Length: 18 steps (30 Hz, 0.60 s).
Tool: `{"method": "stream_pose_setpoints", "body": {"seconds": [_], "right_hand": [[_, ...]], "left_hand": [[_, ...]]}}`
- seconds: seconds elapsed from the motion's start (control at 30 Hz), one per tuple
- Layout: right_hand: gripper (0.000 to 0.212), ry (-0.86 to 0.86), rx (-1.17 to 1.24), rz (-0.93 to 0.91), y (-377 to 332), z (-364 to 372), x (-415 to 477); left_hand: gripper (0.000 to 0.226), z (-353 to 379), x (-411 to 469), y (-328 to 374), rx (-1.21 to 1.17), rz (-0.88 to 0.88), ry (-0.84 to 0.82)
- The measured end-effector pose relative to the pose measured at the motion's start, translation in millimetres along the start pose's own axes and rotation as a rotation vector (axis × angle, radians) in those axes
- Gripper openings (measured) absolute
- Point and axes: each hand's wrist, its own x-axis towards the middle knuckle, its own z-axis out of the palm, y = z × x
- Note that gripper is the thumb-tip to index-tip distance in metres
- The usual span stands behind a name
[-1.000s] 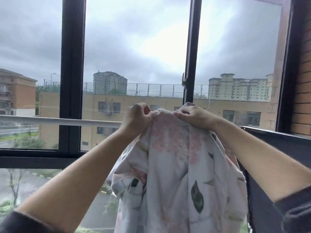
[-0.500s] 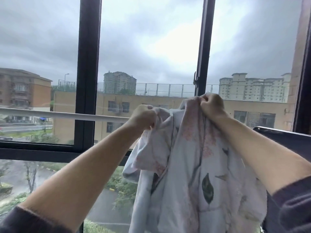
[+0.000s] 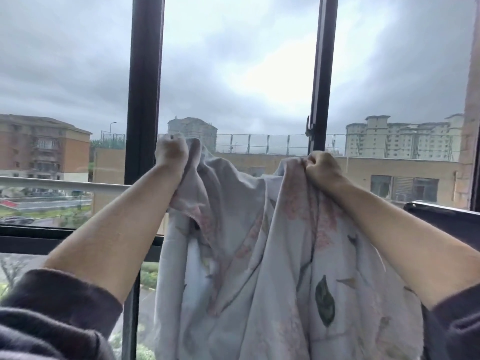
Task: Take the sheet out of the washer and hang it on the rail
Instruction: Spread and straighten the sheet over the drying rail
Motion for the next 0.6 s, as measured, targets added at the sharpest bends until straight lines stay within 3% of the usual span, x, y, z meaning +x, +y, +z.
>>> {"method": "stream_pose_setpoints", "body": {"seconds": [0.07,0.17,0.23,0.3,0.4,0.5,0.6], "right_hand": [[0.018,-0.015,-0.031,-0.023,-0.2,0.6,-1.1],[0.031,-0.100,-0.147,-0.089,-3.7,-1.0,-7.1],[0.038,-0.201,-0.273,-0.112,-7.4,-2.5,-10.0],[0.036,-0.247,-0.329,-0.108,-11.3,-3.8,-9.6],[0.028,-0.130,-0.453,-0.089,-23.5,1.3,-16.0],[0.041,-0.021,-0.531,-0.208,-44.7,9.2,-38.8],[0.060,-0.257,-0.469,-0.439,-74.7,20.1,-72.1]], "left_hand": [[0.026,1.4,-10.8,-5.9,0.109,0.085,-0.124],[0.049,3.5,-26.5,-18.3,0.462,0.189,-0.332],[0.037,6.8,-28.6,-26.6,0.622,0.367,-0.332],[0.022,3.3,-28.5,-25.1,0.617,0.487,-0.245],[0.011,-13.1,-26.2,-17.0,0.594,0.533,-0.123],[0.020,-24.4,-19.0,-24.8,0.868,0.530,-0.139],[0.040,-33.0,-8.4,-42.8,1.024,0.358,-0.304]]}}
